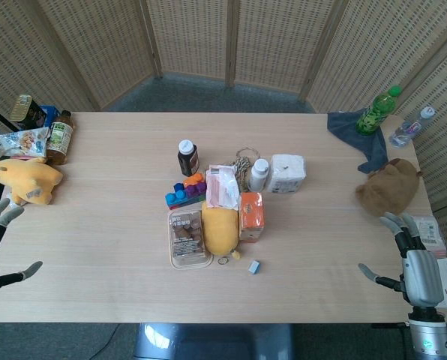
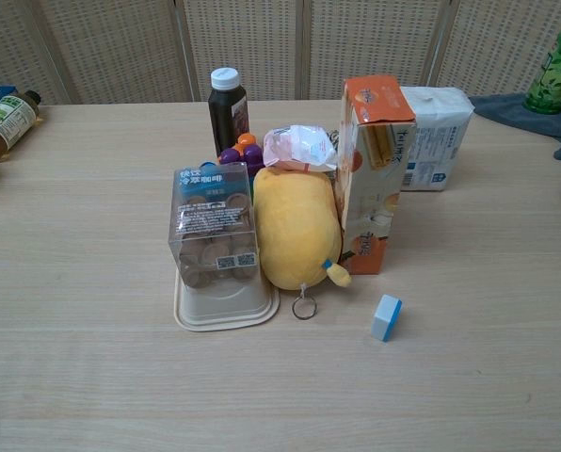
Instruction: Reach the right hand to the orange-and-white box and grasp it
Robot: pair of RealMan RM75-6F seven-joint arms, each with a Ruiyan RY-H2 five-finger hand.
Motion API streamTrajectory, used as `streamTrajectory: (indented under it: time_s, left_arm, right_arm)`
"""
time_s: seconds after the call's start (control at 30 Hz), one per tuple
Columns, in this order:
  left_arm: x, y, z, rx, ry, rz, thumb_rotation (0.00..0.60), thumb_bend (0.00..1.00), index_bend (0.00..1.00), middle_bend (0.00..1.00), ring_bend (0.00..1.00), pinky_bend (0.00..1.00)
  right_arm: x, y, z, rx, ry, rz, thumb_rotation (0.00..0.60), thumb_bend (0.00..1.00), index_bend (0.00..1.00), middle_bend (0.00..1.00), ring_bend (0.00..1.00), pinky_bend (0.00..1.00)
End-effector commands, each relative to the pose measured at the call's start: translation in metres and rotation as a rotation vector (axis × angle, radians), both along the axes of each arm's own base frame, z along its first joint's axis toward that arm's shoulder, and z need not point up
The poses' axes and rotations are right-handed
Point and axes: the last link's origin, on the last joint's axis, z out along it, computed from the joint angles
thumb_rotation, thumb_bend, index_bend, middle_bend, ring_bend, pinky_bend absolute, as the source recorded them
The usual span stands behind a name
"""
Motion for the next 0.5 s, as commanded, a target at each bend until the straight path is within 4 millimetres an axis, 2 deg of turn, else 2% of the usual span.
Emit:
streamTrajectory:
  time_s: [0.03,0.3,0.5]
  left_arm:
    - [0.000,0.000,0.000,0.002,0.003,0.001,0.600,0.00,0.17,0.00,0.00,0.00]
    - [0.000,0.001,0.005,0.024,-0.004,0.003,0.600,0.00,0.17,0.00,0.00,0.00]
    - [-0.003,0.003,0.004,0.021,0.005,0.012,0.600,0.00,0.17,0.00,0.00,0.00]
  right_arm:
    - [-0.001,0.000,0.000,0.002,0.002,-0.002,0.600,0.02,0.17,0.14,0.00,0.30]
    - [-0.003,-0.004,-0.006,0.019,0.023,-0.009,0.600,0.02,0.15,0.14,0.00,0.30]
    - [0.003,-0.025,-0.014,0.082,0.033,0.002,0.600,0.02,0.15,0.12,0.00,0.30]
